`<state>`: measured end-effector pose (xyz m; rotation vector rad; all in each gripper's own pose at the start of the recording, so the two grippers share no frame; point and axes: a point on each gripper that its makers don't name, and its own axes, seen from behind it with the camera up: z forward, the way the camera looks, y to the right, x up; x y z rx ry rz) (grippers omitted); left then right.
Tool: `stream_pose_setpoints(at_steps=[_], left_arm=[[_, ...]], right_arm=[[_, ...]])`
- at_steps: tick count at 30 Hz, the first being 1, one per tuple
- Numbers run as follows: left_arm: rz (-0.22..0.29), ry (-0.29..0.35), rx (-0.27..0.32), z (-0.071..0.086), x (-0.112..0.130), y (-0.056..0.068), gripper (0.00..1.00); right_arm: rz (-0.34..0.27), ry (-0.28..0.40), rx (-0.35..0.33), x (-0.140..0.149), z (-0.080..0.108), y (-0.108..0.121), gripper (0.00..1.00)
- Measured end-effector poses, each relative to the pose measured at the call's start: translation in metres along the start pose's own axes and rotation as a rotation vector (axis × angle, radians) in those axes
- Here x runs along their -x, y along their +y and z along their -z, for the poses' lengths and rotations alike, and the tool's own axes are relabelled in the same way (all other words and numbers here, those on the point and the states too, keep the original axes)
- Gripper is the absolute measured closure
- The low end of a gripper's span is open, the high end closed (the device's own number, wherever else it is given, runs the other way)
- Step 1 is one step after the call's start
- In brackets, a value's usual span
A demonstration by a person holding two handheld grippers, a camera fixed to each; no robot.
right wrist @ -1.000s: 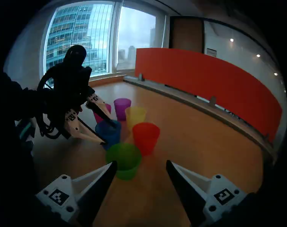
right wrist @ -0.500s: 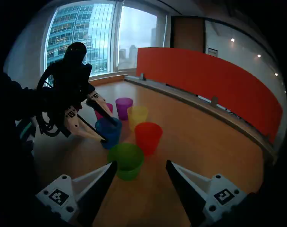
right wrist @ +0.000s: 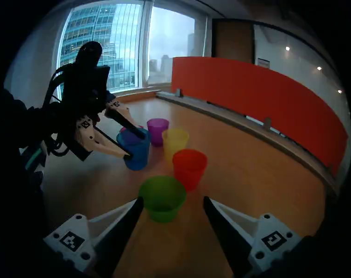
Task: Pour water
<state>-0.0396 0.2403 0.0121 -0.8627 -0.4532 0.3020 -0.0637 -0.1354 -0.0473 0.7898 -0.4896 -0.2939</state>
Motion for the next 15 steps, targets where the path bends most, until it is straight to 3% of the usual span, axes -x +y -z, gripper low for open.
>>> stream_pose_setpoints(at_steps=[15], left_arm=[[0.01,0.088,-0.033,0.027,-0.032,-0.008,0.13]], right_arm=[[-0.007,-0.035,-0.034,0.018,-0.02,-0.016,0.0]])
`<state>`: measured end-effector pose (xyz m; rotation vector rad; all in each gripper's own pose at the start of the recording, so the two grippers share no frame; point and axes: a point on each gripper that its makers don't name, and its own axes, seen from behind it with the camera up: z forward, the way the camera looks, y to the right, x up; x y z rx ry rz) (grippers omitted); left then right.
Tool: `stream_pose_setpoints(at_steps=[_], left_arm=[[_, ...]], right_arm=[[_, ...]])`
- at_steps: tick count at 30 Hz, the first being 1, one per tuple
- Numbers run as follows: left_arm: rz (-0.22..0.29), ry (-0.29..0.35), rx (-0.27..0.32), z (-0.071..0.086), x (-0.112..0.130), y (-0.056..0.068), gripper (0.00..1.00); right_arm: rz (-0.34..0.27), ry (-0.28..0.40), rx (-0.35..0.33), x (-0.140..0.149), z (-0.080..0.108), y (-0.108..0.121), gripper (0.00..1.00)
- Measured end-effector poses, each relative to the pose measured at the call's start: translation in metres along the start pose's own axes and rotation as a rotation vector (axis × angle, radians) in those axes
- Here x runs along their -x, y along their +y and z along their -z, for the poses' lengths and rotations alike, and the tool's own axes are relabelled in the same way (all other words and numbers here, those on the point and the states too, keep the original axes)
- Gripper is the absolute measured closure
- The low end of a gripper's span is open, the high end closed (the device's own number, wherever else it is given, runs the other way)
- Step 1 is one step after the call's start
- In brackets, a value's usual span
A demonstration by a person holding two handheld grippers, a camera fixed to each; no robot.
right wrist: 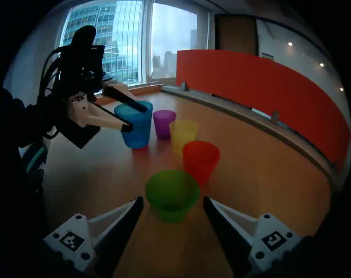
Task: Pour water
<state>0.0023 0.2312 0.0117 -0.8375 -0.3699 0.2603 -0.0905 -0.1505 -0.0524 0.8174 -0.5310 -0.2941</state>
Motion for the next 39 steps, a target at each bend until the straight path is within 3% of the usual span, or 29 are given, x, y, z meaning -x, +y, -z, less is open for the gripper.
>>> stream_pose_setpoints(at_steps=[35,39], left_arm=[[0.003,0.066,-0.04,0.029,-0.022,-0.007,0.13],[0.005,0.069,-0.041,0.031,-0.021,-0.008,0.13]], right_arm=[[-0.006,-0.01,0.01,0.006,-0.042,-0.002,0.0],[-0.014,-0.01,0.009,0.007,-0.043,-0.002,0.06]])
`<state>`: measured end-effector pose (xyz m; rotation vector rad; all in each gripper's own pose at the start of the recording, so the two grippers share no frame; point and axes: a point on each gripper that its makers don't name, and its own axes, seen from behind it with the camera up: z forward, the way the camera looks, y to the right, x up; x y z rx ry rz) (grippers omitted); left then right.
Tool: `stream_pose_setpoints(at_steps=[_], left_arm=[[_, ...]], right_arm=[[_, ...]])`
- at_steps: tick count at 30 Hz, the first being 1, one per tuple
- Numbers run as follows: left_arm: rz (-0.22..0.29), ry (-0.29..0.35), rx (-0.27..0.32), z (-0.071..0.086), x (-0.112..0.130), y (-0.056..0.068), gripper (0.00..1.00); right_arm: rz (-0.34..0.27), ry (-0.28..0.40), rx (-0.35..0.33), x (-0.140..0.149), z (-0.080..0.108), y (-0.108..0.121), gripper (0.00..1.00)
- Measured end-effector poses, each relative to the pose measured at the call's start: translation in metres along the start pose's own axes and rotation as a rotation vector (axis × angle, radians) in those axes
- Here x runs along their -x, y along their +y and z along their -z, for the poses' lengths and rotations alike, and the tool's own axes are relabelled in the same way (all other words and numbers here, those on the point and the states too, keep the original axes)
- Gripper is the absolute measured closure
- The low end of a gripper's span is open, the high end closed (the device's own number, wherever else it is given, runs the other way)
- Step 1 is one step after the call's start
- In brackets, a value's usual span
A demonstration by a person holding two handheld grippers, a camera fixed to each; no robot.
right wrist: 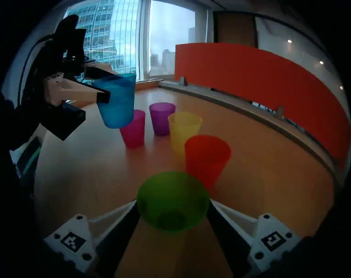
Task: Pour water
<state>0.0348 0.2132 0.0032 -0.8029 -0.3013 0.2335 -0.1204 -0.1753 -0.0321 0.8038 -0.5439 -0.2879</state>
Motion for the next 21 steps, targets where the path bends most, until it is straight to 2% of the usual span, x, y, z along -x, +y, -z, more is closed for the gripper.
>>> stream_pose_setpoints(at_steps=[3,11,21], left_arm=[[0.001,0.003,-0.002,0.001,0.0,-0.001,0.13],[0.005,0.02,-0.017,0.007,-0.001,-0.006,0.13],[0.011,0.067,-0.039,0.017,-0.017,-0.011,0.13]], right_arm=[[-0.002,0.0,-0.001,0.0,0.0,0.0,0.09],[-0.001,0.026,0.008,-0.01,0.005,0.002,0.09],[-0.008,0.118,0.014,-0.046,0.022,0.0,0.09]])
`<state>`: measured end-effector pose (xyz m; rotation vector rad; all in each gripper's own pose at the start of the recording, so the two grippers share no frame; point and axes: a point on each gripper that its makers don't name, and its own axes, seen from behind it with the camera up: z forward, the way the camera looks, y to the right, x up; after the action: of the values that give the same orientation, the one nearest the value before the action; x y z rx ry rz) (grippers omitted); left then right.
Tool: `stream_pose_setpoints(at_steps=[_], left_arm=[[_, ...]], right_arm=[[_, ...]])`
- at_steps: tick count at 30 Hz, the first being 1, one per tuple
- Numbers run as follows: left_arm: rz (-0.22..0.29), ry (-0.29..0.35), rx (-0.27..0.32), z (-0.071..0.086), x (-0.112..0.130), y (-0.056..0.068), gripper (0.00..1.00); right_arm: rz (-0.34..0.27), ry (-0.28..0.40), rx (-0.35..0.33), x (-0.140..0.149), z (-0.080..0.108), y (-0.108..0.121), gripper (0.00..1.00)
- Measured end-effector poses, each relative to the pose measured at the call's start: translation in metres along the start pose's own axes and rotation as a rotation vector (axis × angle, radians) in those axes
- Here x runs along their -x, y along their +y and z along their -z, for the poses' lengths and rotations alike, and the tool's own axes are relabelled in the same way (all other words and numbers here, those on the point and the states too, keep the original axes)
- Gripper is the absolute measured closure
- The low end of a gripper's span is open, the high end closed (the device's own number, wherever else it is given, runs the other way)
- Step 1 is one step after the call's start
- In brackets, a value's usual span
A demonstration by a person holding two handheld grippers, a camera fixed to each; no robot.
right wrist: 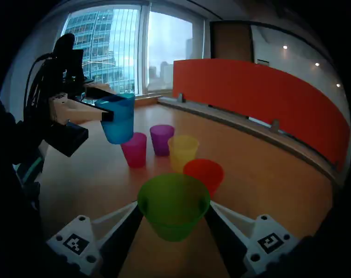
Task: Pour water
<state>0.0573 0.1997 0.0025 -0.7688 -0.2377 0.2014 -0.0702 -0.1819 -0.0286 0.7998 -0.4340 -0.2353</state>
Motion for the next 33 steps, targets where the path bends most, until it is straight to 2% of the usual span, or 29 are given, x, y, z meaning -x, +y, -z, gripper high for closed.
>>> stream_pose_setpoints(at_steps=[12,23,33], left_arm=[[-0.012,0.046,-0.025,0.012,-0.022,-0.005,0.13],[-0.021,0.08,-0.042,0.021,-0.036,-0.011,0.13],[-0.02,0.114,-0.048,0.024,-0.046,-0.012,0.13]], right_arm=[[0.02,0.129,-0.008,-0.053,0.013,-0.007,0.09],[0.02,0.224,-0.015,-0.089,0.019,-0.011,0.09],[0.024,0.27,-0.028,-0.111,0.02,-0.015,0.1]])
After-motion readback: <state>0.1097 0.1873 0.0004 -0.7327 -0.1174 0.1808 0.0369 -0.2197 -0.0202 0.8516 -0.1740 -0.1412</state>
